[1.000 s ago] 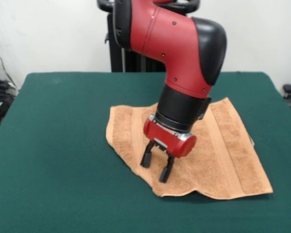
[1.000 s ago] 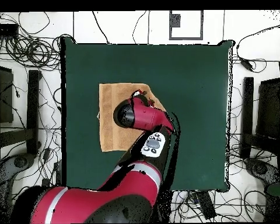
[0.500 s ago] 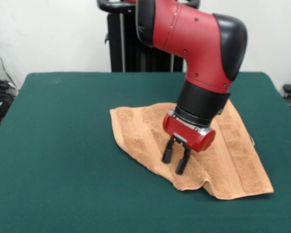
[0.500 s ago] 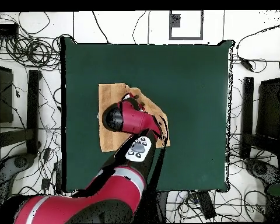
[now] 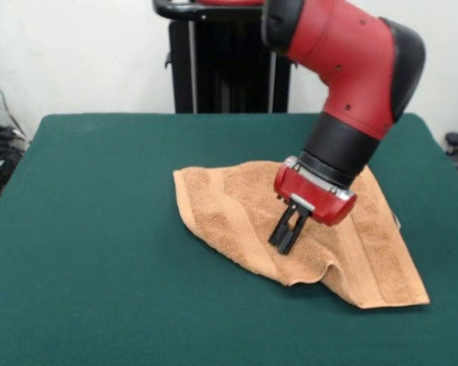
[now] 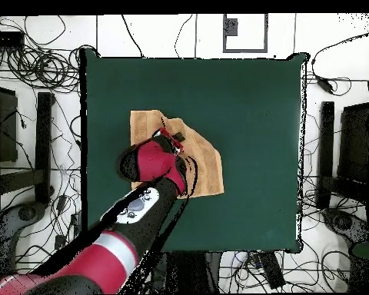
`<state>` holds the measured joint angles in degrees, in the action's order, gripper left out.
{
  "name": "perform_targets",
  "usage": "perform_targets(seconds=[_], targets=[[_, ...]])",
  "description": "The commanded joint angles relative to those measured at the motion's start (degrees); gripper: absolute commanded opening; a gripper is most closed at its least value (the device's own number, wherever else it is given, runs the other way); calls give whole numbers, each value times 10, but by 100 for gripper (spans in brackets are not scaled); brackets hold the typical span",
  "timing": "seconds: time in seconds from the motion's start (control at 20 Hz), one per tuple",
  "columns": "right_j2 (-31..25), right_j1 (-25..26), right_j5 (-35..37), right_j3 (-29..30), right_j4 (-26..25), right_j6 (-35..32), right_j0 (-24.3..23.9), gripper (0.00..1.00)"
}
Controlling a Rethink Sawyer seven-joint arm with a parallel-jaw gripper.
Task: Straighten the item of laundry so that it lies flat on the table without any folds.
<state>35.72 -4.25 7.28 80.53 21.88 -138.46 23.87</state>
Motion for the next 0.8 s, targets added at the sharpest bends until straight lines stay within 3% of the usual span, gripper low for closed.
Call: perform_targets(seconds=[0.05,0.6,0.8], targets=[[64,105,84,-7,41,-132,44,0],[212,210,22,-31,69,-120,47,0],[228,220,41,-19,79,-132,63,0]])
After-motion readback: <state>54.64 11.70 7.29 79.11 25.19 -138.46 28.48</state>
